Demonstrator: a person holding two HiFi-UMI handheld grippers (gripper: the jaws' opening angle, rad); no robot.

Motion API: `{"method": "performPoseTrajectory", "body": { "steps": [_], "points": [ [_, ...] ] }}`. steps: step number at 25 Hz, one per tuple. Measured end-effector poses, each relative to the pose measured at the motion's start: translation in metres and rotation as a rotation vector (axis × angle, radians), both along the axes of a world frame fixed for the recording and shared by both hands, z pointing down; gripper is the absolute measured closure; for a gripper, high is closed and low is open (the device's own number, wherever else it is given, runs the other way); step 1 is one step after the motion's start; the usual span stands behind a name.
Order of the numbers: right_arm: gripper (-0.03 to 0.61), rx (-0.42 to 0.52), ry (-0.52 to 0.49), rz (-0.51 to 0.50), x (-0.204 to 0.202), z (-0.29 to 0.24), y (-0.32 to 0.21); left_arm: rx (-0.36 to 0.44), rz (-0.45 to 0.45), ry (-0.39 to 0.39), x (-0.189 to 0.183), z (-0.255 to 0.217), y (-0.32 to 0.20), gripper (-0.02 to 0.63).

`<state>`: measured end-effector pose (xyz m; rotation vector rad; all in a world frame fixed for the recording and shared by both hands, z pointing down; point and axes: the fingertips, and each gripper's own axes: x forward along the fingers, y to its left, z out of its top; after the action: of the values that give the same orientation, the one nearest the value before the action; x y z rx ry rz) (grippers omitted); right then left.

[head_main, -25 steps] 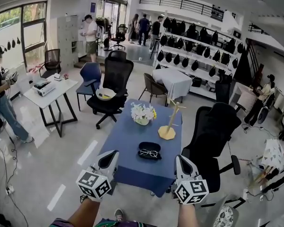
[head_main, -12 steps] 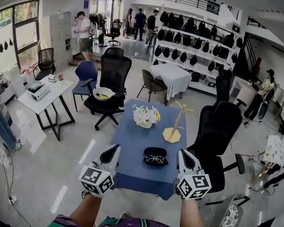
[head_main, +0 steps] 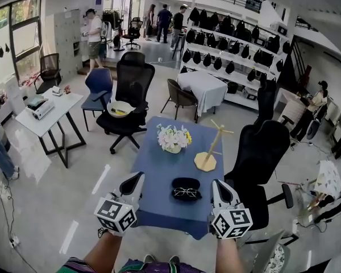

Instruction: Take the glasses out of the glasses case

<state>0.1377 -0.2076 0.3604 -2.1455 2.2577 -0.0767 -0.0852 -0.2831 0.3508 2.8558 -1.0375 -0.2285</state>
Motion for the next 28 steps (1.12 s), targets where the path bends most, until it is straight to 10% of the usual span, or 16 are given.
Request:
{"method": "performPoseTrajectory", "body": {
  "steps": [28],
  "points": [
    [0.503,0.045,0.009,-0.223,0.037,-0.001,-0.087,0.011,-0.076,-0.025,0.072,0.001,-0.029,0.598]
  ]
}}
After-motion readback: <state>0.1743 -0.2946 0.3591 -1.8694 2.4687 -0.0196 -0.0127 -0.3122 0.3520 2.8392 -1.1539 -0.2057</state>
